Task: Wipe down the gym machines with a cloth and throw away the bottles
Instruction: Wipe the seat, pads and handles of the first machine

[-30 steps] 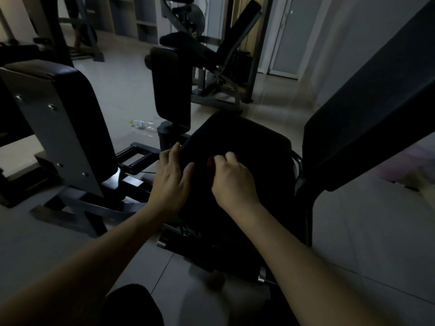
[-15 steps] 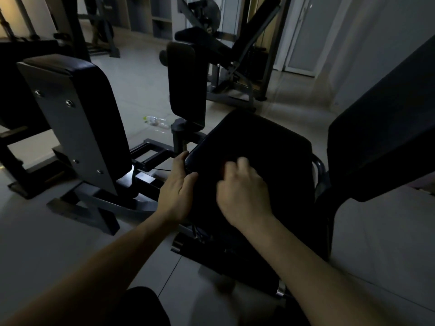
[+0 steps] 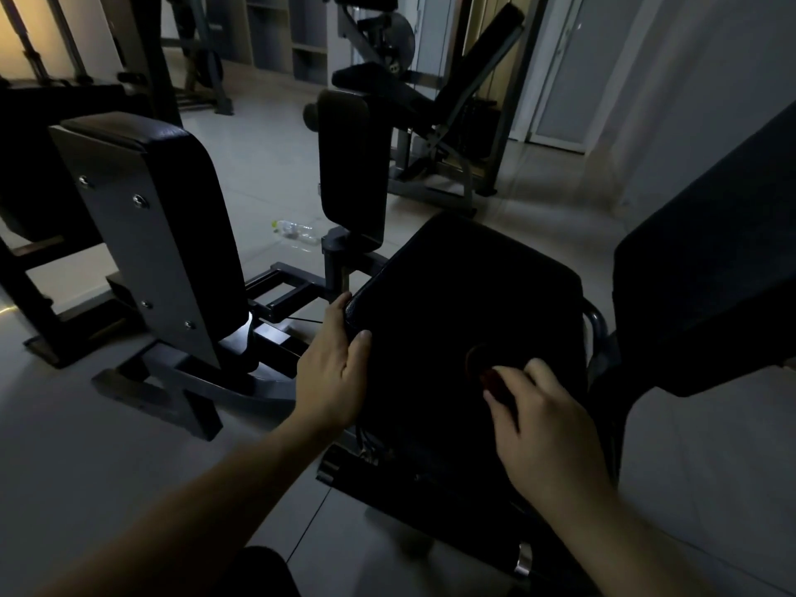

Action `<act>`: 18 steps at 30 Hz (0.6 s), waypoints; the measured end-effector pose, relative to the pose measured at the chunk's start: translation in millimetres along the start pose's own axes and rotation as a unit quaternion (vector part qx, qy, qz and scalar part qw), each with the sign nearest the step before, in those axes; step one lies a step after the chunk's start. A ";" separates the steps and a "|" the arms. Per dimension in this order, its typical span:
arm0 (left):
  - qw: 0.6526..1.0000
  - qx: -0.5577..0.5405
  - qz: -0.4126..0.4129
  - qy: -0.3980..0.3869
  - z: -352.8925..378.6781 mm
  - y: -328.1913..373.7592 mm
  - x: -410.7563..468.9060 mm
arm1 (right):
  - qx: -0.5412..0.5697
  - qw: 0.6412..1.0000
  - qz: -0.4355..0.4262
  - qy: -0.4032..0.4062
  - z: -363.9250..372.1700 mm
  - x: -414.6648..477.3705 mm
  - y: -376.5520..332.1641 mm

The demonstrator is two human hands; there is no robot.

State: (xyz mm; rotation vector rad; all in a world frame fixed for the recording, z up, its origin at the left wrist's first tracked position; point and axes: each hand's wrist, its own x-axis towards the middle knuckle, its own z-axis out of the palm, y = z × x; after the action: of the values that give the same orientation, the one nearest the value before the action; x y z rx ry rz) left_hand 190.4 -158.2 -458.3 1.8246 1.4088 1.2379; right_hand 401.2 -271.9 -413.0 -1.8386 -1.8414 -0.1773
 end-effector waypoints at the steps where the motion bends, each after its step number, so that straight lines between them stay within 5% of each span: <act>1: 1.000 0.009 0.002 0.010 1.7 -0.9 0.9 | -0.014 1.000 -0.002 -0.003 2.2 8.3 -6.1; 6: 0.999 0.032 0.008 0.026 1.9 0.3 1.2 | 0.024 0.996 -0.077 -0.041 48.2 102.4 -62.7; 11: 0.999 0.032 -0.006 0.012 -2.6 6.3 -0.3 | -0.035 0.994 -0.043 -0.092 72.1 195.8 -61.1; 18: 1.000 -0.004 -0.006 0.018 -2.5 5.9 -1.2 | 0.069 0.979 -0.172 -0.089 26.7 77.9 -67.3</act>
State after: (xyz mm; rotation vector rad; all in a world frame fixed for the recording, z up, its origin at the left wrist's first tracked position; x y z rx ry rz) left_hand 190.9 -161.6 -452.7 1.7949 1.4311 1.2746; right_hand 334.4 -195.0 -382.7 -1.4725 -2.2289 -0.0050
